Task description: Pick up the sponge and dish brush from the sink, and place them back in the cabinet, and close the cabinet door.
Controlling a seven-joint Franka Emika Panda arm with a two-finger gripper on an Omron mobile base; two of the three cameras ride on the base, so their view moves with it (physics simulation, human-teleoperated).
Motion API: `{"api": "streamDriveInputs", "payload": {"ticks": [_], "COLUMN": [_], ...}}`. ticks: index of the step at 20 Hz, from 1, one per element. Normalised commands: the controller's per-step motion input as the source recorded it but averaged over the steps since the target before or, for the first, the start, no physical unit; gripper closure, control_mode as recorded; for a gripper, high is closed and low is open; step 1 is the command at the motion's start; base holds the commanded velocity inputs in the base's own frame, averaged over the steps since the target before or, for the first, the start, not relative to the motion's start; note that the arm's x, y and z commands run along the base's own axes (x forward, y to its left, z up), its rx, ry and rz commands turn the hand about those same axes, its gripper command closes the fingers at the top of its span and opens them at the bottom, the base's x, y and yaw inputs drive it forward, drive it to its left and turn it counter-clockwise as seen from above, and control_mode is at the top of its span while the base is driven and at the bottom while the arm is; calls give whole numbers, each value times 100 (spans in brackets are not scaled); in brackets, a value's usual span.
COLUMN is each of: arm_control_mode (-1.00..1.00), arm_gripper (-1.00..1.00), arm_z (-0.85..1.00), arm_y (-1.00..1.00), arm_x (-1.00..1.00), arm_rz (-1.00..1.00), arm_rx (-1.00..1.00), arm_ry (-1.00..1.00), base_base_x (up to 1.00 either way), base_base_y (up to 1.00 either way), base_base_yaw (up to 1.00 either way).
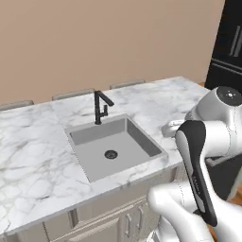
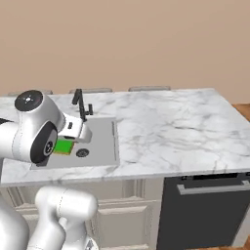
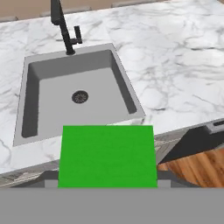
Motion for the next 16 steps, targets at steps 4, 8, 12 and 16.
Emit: {"api": "streamDriveInputs", "payload": {"ticks": [4, 8, 12, 16], "arm_control_mode": [100, 100, 100, 100], "arm_gripper": [100, 100, 100, 100], "arm_z": [0, 0, 0, 0], "arm_y": [0, 0, 0, 0], "arm_x": [0, 0, 0, 0], "arm_rz": [0, 0, 0, 0], "arm_rx": [0, 0, 0, 0], "arm_ry": [0, 0, 0, 0], "base_base_x": [-36, -33, -22, -15], "base_base_y": [-13, -12, -10, -10], "base_base_yaw": [-49, -52, -54, -55]}}
